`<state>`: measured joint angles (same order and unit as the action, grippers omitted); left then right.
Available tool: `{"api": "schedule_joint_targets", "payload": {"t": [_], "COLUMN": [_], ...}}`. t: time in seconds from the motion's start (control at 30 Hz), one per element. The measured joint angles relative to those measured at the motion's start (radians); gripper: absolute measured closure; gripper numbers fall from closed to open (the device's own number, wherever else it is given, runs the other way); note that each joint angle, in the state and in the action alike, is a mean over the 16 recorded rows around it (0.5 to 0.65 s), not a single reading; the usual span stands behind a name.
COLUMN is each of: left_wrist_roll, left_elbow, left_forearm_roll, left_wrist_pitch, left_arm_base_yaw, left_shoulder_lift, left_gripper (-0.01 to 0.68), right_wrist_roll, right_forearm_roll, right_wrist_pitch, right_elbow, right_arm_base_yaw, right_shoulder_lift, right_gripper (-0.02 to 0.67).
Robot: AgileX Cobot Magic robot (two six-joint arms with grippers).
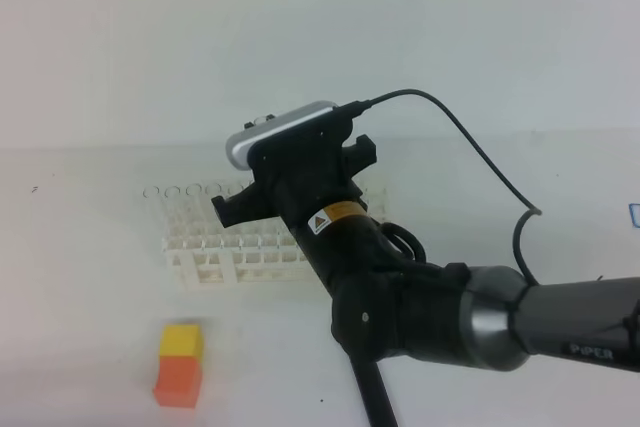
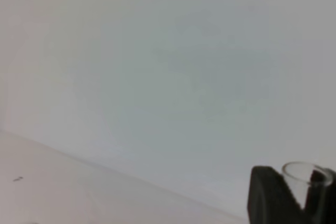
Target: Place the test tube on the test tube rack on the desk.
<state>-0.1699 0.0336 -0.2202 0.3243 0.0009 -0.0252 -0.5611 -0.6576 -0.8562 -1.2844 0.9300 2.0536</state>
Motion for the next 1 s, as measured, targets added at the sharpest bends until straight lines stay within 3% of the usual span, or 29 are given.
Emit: {"api": "schedule_joint_targets", "payload": {"t": [1.0], "left_wrist_roll": [0.000], "left_elbow": [0.000], "left_forearm_roll": [0.000], "left_wrist_pitch": [0.000], "left_arm_base_yaw": [0.000], "left_shoulder_lift": [0.000], "left_gripper": [0.673], "right_wrist_roll": [0.043], "right_forearm_roll": [-0.033], "right_wrist_pitch": [-0.121], "right_elbow": [-0.008], "right_arm_base_yaw": [0.023], "right_shoulder_lift": [0.072], "right_gripper": [0.518]}}
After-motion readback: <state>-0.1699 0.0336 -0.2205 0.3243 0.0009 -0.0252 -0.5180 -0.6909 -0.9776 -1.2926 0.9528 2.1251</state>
